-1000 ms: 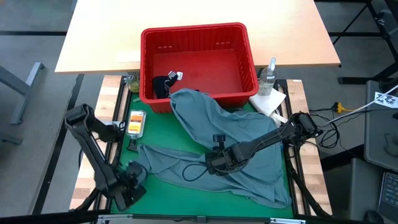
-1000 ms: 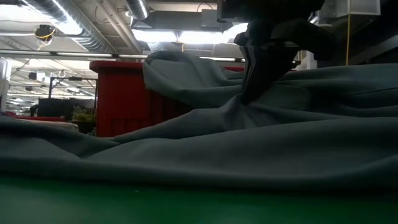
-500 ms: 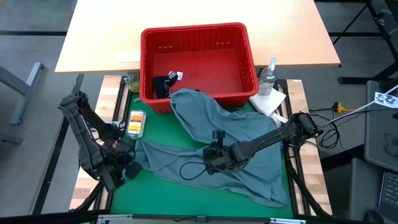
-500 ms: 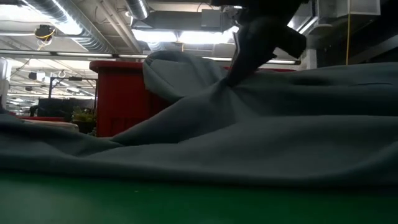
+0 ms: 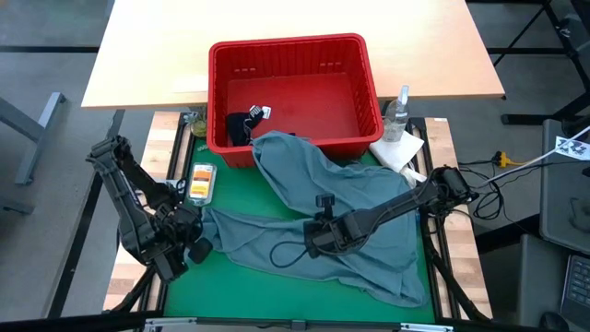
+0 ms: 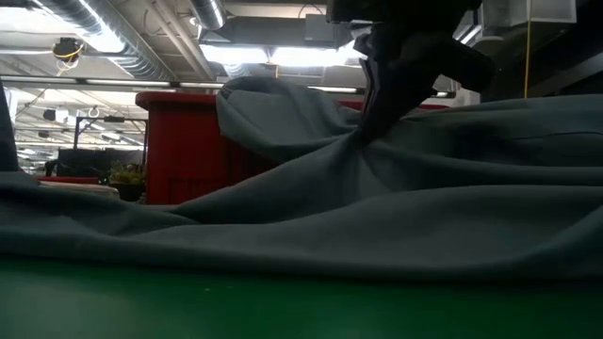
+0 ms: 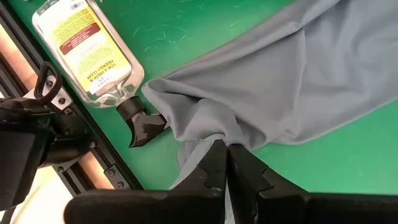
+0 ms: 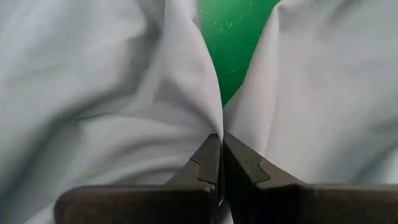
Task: Fold Laundry from Bin
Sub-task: Fold the blue pants on top of the blue shirt
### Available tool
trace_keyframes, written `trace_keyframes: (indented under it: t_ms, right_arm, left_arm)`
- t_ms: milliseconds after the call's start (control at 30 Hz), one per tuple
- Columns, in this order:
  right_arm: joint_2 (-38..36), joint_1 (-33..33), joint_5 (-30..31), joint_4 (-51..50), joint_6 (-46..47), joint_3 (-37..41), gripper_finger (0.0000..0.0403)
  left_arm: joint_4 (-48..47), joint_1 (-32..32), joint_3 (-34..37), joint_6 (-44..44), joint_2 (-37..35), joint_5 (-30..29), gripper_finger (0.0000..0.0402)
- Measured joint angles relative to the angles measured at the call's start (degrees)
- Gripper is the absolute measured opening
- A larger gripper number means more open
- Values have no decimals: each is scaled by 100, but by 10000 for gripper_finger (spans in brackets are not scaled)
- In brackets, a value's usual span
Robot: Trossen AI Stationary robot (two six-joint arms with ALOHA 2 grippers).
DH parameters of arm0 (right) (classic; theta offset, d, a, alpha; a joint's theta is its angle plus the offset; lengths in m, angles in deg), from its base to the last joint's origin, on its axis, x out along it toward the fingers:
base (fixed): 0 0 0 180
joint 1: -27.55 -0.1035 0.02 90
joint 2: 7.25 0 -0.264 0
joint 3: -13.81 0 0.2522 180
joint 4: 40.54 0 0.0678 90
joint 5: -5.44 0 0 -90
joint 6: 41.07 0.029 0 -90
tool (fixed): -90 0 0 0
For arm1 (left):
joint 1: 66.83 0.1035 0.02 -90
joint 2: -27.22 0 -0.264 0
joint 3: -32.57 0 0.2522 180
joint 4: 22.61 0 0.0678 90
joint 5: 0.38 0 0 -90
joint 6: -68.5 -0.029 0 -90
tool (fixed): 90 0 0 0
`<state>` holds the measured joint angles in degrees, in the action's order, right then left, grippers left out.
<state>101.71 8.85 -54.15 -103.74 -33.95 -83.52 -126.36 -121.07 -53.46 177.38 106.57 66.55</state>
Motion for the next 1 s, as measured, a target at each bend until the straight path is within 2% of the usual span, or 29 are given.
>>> trace_keyframes:
  t_ms: [133,233,467,567,700,1000]
  right_arm:
    - [0,-2,0,9,0,0,18]
    - [0,0,0,10,0,0,34]
    - [0,0,334,6,-4,0,119]
    - [0,17,389,-16,0,-16,144]
    - [0,37,318,-216,-22,-268,151]
    - [-7,37,711,-825,-520,-1062,150]
  left_arm:
    - [0,-26,0,-1,0,-2,0]
    - [0,-26,0,-7,11,0,0]
    - [-1,-26,0,-138,13,-2,0]
    - [0,-26,2,-149,13,-2,0]
    - [0,-26,2,-149,13,-2,0]
    - [0,-26,4,-149,13,-4,0]
